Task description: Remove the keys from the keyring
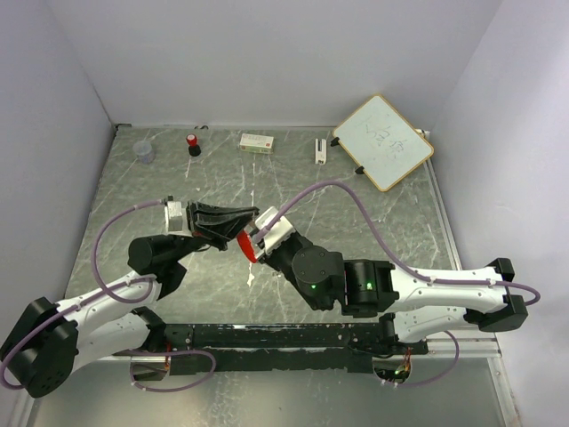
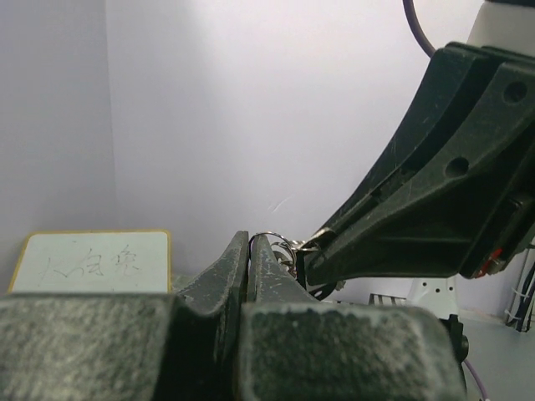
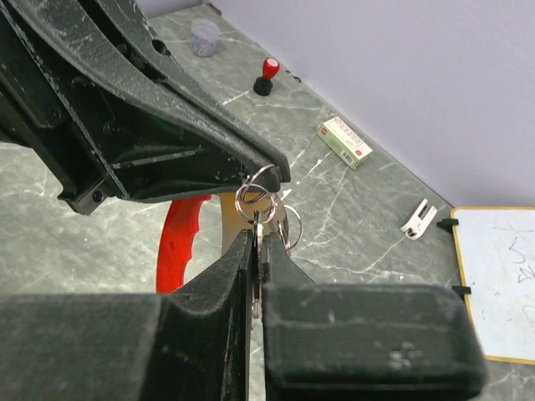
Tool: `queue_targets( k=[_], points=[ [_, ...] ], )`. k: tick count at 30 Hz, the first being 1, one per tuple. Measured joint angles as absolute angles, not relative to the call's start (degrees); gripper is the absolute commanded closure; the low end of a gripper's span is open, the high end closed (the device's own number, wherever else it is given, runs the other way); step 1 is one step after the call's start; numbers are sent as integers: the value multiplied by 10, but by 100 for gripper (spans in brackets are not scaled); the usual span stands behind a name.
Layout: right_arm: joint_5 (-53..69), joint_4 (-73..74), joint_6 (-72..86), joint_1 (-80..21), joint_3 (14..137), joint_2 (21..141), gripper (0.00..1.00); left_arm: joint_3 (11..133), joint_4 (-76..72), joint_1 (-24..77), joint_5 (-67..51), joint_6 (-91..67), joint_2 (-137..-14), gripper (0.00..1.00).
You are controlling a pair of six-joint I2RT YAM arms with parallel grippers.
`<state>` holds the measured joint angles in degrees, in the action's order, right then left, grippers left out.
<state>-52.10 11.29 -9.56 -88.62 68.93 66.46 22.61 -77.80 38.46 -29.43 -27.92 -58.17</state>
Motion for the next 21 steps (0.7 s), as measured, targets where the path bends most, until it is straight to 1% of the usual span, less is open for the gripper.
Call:
queue_targets(
  k=[21],
  points=[
    [-523,102,-75,-887,661,660,100,220,-831,385,-274,-329,-594,93]
  ],
)
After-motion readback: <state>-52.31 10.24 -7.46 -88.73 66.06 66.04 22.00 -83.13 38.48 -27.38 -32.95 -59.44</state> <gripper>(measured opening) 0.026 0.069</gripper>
